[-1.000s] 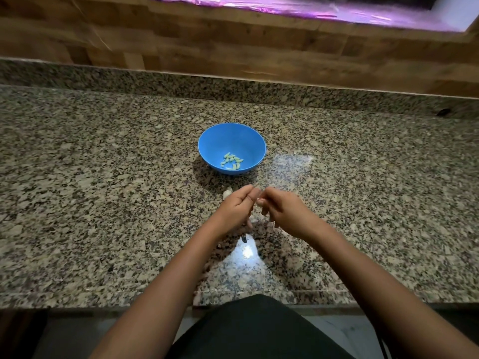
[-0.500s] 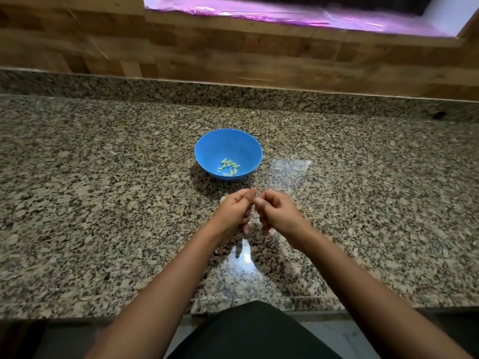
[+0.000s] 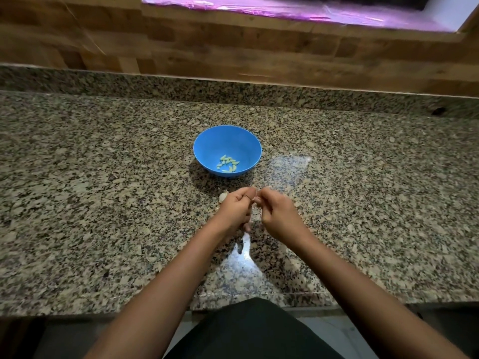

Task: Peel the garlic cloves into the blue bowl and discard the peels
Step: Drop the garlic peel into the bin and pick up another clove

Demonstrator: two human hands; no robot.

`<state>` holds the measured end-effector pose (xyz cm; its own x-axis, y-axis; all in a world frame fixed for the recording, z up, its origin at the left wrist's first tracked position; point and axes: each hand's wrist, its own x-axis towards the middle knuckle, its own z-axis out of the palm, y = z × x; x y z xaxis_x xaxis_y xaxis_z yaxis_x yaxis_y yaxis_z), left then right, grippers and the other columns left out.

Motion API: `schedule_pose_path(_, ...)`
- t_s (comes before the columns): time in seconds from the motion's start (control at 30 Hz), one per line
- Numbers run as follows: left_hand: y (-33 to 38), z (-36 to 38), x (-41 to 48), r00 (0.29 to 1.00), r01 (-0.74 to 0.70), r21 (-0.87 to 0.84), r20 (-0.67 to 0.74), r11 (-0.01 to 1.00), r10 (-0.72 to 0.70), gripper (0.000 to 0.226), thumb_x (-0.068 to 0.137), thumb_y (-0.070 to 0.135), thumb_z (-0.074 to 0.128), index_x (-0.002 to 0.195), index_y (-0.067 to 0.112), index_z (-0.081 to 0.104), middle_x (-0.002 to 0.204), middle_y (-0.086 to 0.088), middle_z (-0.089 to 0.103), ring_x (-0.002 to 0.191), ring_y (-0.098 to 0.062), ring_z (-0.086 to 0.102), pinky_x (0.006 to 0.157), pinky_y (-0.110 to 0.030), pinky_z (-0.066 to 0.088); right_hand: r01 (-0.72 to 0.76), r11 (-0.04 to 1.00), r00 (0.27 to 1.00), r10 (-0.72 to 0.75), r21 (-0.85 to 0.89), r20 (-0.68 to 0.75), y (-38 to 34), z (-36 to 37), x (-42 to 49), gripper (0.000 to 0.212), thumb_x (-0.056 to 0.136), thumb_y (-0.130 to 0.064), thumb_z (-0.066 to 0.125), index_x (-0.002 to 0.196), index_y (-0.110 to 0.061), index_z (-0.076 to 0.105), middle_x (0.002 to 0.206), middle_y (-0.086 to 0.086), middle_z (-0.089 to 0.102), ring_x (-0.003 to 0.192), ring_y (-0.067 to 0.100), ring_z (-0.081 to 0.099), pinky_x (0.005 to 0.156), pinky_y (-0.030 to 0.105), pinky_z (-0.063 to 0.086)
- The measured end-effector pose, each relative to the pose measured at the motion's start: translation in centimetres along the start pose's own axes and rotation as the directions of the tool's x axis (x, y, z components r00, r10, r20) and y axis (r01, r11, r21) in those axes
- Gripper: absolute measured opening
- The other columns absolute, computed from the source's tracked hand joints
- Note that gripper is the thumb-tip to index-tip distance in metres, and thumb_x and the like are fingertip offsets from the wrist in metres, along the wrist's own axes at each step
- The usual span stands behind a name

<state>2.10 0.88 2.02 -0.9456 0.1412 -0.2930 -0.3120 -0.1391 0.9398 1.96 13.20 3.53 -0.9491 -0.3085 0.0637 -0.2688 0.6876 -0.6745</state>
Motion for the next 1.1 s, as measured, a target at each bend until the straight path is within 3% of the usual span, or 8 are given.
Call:
schedule_pose_path(0.1,-0.6,0.3,0.0,0.993,0.109,-0.156,0.052,0.982,-0.102,0.026,0.102,0.028,0.035,0.085,0.013,0.049,0.046,0.006,0.029,0.036,-0.005,0.027,0.035,-0.018,0.032,0.163,0.95,0.986,-0.161,-0.265,0.032,1.2,0.5,-0.1,0.013,0.088,0.002,0.046,0.081,-0.009,0.05,0.073,-0.003,0.047,0.065,0.015,0.047,0.055,0.027,0.039)
schedule_pose_path(0.17,-1.3,0.5,0.2,1.0,0.023,-0.12,0.015,0.992,-0.021,0.025,0.102,0.026,0.036,0.084,0.014,0.05,0.045,0.007,0.039,0.036,-0.004,0.035,0.035,-0.018,0.035,-0.131,0.979,0.989,0.12,0.156,0.082,0.5,0.2,0.0,0.016,0.095,-0.005,0.044,0.08,-0.008,0.049,0.068,0.001,0.05,0.056,0.012,0.048,0.05,0.026,0.042)
schedule_pose_path(0.3,-1.5,0.5,0.5,0.994,-0.11,-0.014,-0.032,0.994,0.109,0.026,0.1,0.025,0.038,0.078,0.016,0.048,0.059,0.0,0.051,0.047,-0.01,0.051,0.039,-0.02,0.043,-0.565,0.278,0.818,0.311,0.777,0.483,-0.6,-0.6,0.7,0.028,0.099,-0.006,0.034,0.073,-0.01,0.044,0.056,0.001,0.039,0.04,0.006,0.037,0.036,0.017,0.033)
schedule_pose_path(0.47,-0.7,0.8,0.9,0.996,0.066,-0.209,-0.042,0.976,-0.076,0.034,0.102,0.028,0.035,0.073,0.012,0.042,0.041,0.006,0.03,0.031,-0.006,0.026,0.031,-0.016,0.023,-0.009,0.996,0.998,0.003,0.085,0.068,0.7,-0.7,0.3,0.016,0.094,-0.002,0.046,0.08,-0.007,0.053,0.066,0.001,0.051,0.054,0.012,0.05,0.049,0.025,0.044)
schedule_pose_path(0.57,-0.2,0.5,1.0,0.964,0.263,-0.331,0.051,0.906,-0.261,0.041,0.102,0.029,0.034,0.064,0.014,0.037,0.038,0.007,0.027,0.029,-0.005,0.022,0.029,-0.014,0.019,0.304,0.907,0.948,-0.319,-0.291,-0.005,2.4,-0.2,0.5,0.013,0.081,0.008,0.053,0.077,-0.004,0.053,0.069,0.004,0.052,0.059,0.019,0.05,0.049,0.035,0.049)
schedule_pose_path(0.67,-0.4,0.4,1.1,0.982,0.191,-0.233,0.048,0.954,-0.185,0.034,0.101,0.031,0.037,0.073,0.012,0.043,0.044,0.004,0.033,0.033,-0.007,0.029,0.032,-0.016,0.027,-0.056,0.983,0.997,0.047,0.176,0.054,2.2,-0.1,0.5,0.014,0.093,-0.002,0.047,0.082,-0.003,0.055,0.07,0.008,0.057,0.058,0.018,0.055,0.052,0.031,0.052)
schedule_pose_path(0.93,-1.0,-1.4,0.2,0.948,-0.304,0.522,0.088,0.796,0.305,0.016,0.099,0.03,0.041,0.085,0.026,0.046,0.066,0.004,0.057,0.049,-0.016,0.053,0.046,-0.036,0.049,-0.534,0.385,0.846,0.234,0.753,0.48,0.6,-1.2,0.8,0.027,0.098,-0.005,0.038,0.073,-0.007,0.049,0.054,0.001,0.047,0.042,0.009,0.043,0.036,0.018,0.037)
schedule_pose_path(1.1,-0.6,-0.6,0.1,0.975,-0.186,0.439,-0.029,0.879,0.221,0.021,0.1,0.022,0.042,0.084,0.011,0.051,0.066,-0.002,0.048,0.047,-0.011,0.046,0.043,-0.022,0.04,-0.396,0.683,0.918,0.279,0.614,0.282,0.2,0.1,0.4,0.021,0.099,-0.012,0.043,0.081,-0.004,0.05,0.061,0.004,0.047,0.044,0.008,0.047,0.041,0.024,0.042)
